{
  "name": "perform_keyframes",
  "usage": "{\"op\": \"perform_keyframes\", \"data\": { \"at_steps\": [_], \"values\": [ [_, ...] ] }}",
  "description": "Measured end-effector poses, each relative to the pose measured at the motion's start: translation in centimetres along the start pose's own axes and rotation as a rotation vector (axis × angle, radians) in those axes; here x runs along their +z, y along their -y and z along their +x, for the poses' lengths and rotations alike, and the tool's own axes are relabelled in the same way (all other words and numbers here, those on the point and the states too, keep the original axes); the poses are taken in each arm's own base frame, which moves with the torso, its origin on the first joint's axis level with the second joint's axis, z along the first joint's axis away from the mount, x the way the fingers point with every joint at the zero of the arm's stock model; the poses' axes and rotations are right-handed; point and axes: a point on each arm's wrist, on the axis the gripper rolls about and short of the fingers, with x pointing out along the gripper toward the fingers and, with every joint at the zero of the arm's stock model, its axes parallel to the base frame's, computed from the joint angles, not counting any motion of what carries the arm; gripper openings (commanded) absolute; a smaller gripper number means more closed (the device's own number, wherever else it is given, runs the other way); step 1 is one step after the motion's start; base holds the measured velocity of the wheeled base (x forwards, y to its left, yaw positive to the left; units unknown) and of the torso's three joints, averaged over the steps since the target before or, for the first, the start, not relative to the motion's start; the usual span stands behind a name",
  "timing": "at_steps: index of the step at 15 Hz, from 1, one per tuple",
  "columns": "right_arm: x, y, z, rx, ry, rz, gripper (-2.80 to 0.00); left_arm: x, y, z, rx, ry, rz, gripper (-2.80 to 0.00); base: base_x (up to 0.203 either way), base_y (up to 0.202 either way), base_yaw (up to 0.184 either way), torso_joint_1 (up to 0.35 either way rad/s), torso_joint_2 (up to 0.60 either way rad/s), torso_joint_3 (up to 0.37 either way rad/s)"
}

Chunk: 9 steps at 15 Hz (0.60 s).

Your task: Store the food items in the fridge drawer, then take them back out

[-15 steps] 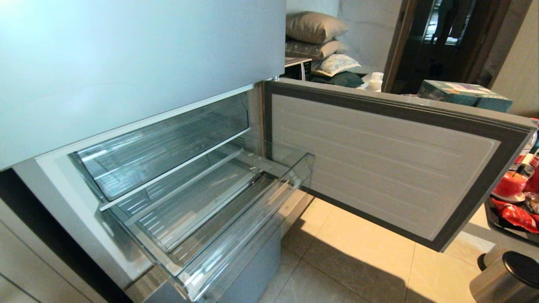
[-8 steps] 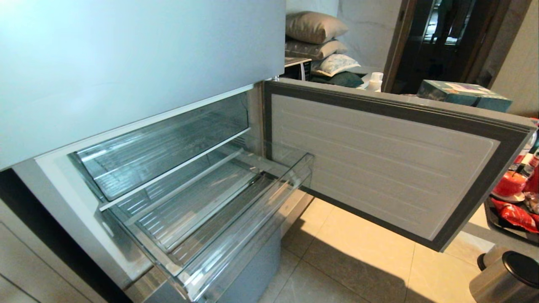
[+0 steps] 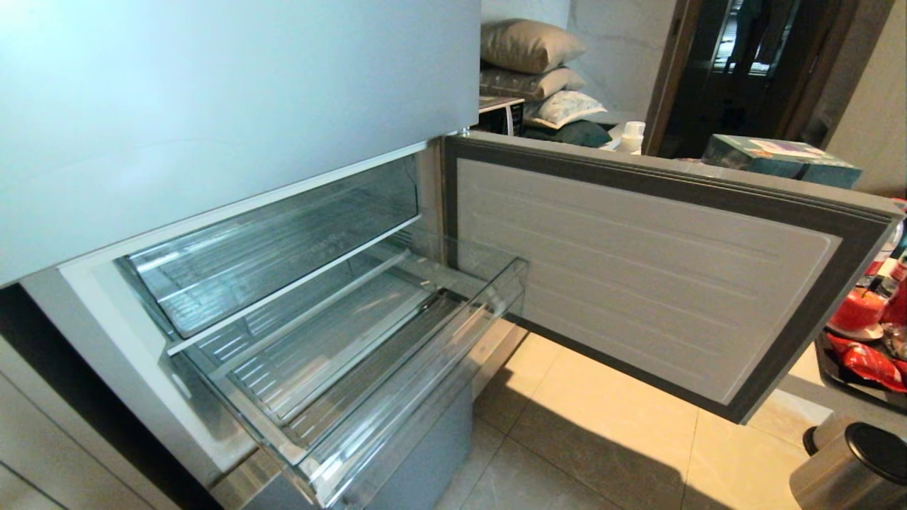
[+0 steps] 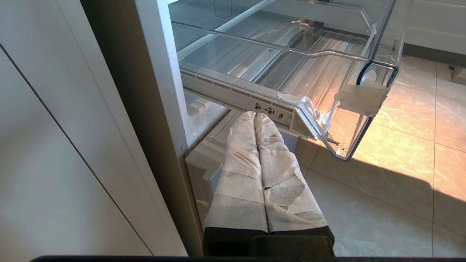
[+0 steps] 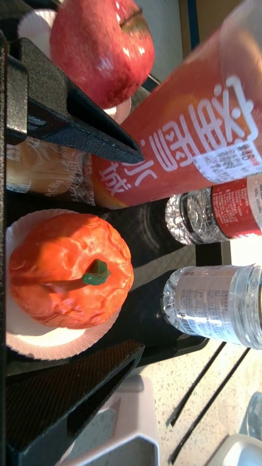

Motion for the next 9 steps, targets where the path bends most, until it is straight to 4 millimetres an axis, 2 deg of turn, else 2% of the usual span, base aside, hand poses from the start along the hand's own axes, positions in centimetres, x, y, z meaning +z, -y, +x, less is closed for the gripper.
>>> {"op": "perform_keyframes", "data": {
  "at_steps": [9],
  "values": [
    [-2.0,0.4,0.3,-0.009,-0.063,0.032,0.0,0.0,0.0,0.0,0.0,0.0,0.0,-2.8,0.0,0.0,0.0,0.0,0.0,0.0]
  ]
}}
